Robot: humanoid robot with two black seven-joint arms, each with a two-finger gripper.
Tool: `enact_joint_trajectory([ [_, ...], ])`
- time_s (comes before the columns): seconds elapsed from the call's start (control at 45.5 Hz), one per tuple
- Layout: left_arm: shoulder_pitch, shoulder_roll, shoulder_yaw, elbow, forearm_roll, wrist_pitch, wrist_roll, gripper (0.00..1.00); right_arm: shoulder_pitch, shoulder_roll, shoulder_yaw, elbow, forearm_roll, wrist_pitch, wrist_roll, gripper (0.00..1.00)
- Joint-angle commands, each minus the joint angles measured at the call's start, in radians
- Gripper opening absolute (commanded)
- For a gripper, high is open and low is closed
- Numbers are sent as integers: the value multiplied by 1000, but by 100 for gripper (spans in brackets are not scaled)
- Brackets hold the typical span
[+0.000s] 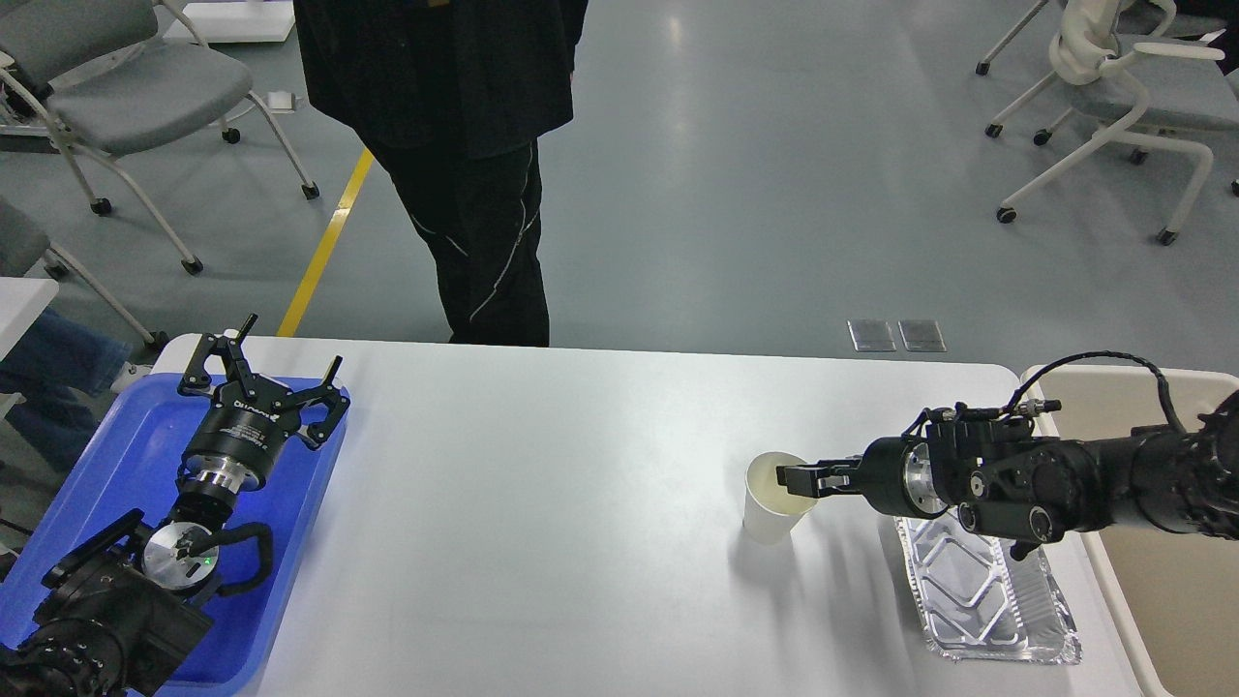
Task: Tidy desktop
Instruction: 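Lower the right gripper around the cup rim and close it, then lift the cup with the right gripper and carry it toward the bin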
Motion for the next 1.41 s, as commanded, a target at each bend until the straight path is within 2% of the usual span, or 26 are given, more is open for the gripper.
enact_joint_trajectory([
  [0.0, 0, 0, 0, -1, 0, 0, 0, 100, -5, 7, -34, -5, 3, -14, 1, 0],
  [0.439, 0, 0, 0, 1, 0, 0, 0, 100, 14, -19, 12, 1, 31, -16, 8, 0],
  [0.615, 0, 0, 0, -1, 0, 0, 0, 100, 46, -91, 111, 27, 29, -2, 15, 0],
  [0.856, 0, 0, 0, -1, 0, 0, 0, 100, 112, -220, 321, 156, 29, 4, 47, 0],
  [1.01, 0, 0, 0, -1, 0, 0, 0, 100, 129, -304, 464, 182, 38, 68, 44, 0],
  [1.23, 0, 0, 0, 1, 0, 0, 0, 100, 126, -416, 597, 168, 221, 157, 44, 0],
  [1.383, 0, 0, 0, -1, 0, 0, 0, 100, 109, -476, 659, 162, 297, 164, 42, 0],
])
